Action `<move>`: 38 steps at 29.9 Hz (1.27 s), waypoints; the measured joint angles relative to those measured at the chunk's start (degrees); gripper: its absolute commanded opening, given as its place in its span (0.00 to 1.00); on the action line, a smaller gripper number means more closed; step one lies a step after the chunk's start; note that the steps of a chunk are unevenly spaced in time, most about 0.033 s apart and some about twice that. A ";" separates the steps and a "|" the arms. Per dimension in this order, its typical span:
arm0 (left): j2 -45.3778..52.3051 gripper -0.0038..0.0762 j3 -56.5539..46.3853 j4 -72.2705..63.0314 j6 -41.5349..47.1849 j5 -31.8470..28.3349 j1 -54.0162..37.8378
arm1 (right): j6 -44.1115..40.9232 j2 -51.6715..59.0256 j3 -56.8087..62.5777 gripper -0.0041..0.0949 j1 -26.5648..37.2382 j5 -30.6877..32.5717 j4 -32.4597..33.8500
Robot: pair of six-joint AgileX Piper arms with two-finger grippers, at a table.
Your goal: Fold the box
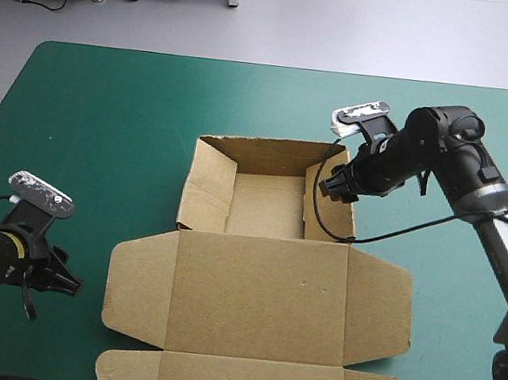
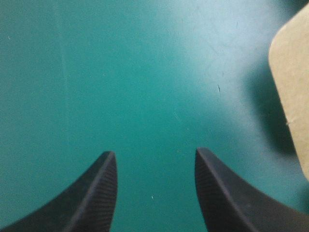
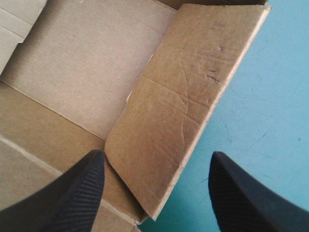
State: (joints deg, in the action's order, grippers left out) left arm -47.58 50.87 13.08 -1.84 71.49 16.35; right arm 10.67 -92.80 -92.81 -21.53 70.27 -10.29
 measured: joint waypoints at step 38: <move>4.15 0.50 -4.10 1.37 1.23 0.00 0.00 | 1.21 -20.01 -20.09 0.02 23.26 -6.33 12.06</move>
State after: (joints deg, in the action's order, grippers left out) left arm -43.44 46.77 14.45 -0.61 71.49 16.35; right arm 11.88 -112.80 -112.90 1.74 63.94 1.77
